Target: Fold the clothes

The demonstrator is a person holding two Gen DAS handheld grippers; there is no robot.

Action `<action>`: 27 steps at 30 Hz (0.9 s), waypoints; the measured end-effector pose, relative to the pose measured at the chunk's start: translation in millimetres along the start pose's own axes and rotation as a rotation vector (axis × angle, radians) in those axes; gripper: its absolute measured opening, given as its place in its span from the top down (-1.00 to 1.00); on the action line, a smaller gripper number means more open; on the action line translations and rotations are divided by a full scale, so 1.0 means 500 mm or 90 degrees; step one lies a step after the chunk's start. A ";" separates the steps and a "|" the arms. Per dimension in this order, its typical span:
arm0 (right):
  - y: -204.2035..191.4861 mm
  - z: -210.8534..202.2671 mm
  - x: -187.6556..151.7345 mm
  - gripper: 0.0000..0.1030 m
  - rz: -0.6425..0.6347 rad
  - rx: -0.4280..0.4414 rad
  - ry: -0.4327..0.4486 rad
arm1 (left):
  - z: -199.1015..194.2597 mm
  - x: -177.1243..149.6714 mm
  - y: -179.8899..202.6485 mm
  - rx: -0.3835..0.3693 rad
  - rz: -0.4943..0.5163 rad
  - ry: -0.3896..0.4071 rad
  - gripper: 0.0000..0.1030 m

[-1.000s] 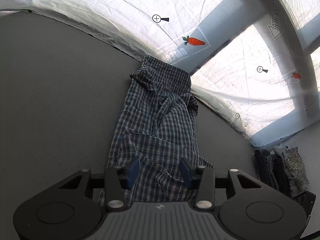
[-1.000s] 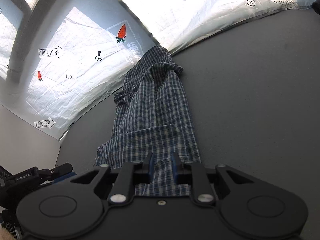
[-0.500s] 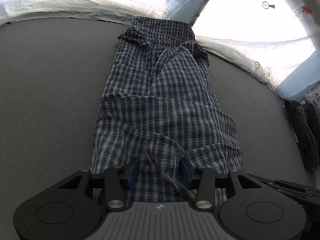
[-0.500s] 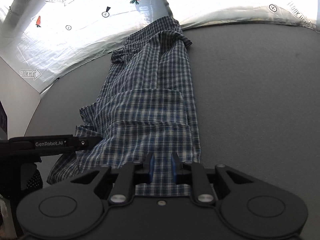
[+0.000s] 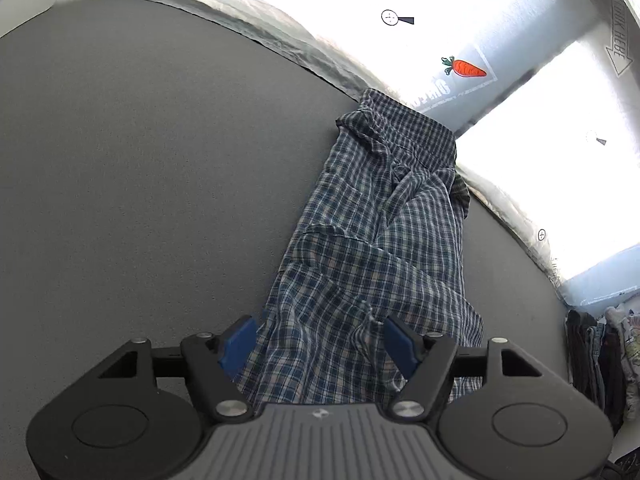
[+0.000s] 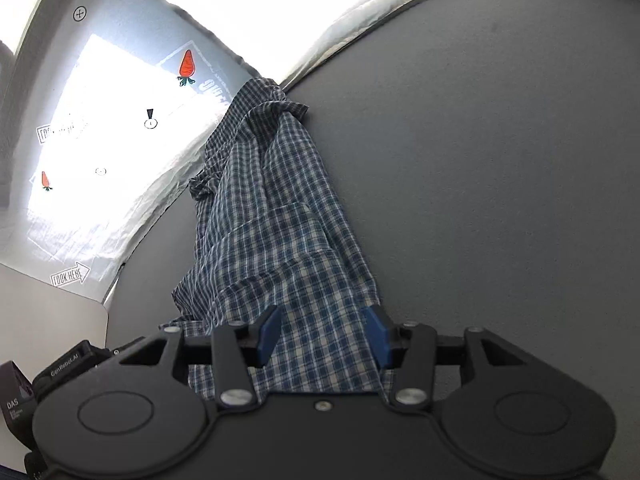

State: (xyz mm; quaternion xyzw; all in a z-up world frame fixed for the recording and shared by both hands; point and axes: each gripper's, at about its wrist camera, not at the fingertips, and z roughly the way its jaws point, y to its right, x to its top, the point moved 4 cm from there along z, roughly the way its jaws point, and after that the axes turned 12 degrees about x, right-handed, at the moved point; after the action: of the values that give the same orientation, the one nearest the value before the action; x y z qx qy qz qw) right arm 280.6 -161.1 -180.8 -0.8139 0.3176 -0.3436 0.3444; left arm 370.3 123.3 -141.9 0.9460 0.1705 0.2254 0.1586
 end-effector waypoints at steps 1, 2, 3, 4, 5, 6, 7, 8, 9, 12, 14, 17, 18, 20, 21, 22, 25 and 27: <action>0.015 -0.010 -0.007 0.01 0.044 0.013 0.009 | -0.005 -0.008 -0.026 -0.011 -0.042 -0.014 -0.47; 0.030 -0.019 -0.014 -0.03 0.091 0.026 0.019 | -0.010 -0.017 -0.053 -0.023 -0.086 -0.031 -0.48; 0.046 -0.027 -0.024 -0.09 0.135 0.039 0.028 | -0.012 -0.028 -0.077 -0.036 -0.125 -0.047 -0.48; 0.060 -0.034 -0.034 -0.12 0.176 0.052 0.033 | -0.012 -0.039 -0.100 -0.049 -0.161 -0.064 -0.49; 0.074 -0.040 -0.046 -0.14 0.215 0.063 0.037 | -0.009 -0.051 -0.115 -0.057 -0.184 -0.080 -0.50; 0.086 -0.044 -0.060 -0.15 0.247 0.071 0.038 | -0.005 -0.063 -0.126 -0.063 -0.200 -0.096 -0.50; 0.094 -0.045 -0.073 -0.15 0.269 0.075 0.037 | -0.001 -0.075 -0.138 -0.069 -0.217 -0.111 -0.50; 0.101 -0.046 -0.087 -0.15 0.288 0.077 0.035 | 0.004 -0.086 -0.143 -0.072 -0.224 -0.127 -0.50; 0.105 -0.047 -0.098 -0.15 0.299 0.075 0.034 | 0.010 -0.097 -0.146 -0.074 -0.226 -0.142 -0.50; 0.112 -0.041 -0.116 -0.18 0.332 0.091 0.037 | 0.025 -0.115 -0.136 -0.097 -0.211 -0.180 -0.50; 0.118 -0.034 -0.122 -0.18 0.364 0.094 0.034 | 0.037 -0.119 -0.121 -0.109 -0.191 -0.199 -0.50; 0.119 -0.041 -0.125 -0.20 0.378 0.093 0.022 | 0.057 -0.121 -0.099 -0.121 -0.170 -0.218 -0.50; 0.119 -0.045 -0.127 -0.22 0.379 0.091 0.012 | 0.064 -0.121 -0.092 -0.125 -0.163 -0.223 -0.50; 0.122 -0.049 -0.134 -0.27 0.387 0.093 0.001 | 0.075 -0.121 -0.083 -0.128 -0.162 -0.228 -0.50; 0.126 -0.047 -0.138 -0.31 0.395 0.099 -0.001 | 0.080 -0.121 -0.079 -0.129 -0.163 -0.230 -0.50; 0.130 -0.043 -0.142 -0.32 0.401 0.104 -0.003 | 0.084 -0.120 -0.077 -0.131 -0.164 -0.230 -0.50; 0.139 -0.006 -0.142 -0.32 0.406 0.102 -0.010 | 0.091 -0.115 -0.079 -0.142 -0.185 -0.219 -0.50; 0.142 0.012 -0.136 -0.31 0.412 0.107 -0.009 | 0.095 -0.112 -0.084 -0.144 -0.208 -0.216 -0.48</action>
State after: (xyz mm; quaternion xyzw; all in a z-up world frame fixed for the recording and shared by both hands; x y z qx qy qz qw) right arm 227.2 -147.4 -262.6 -0.6419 0.5276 -0.2356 0.5041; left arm 335.6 128.2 -218.7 0.9064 0.2659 0.0527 0.3241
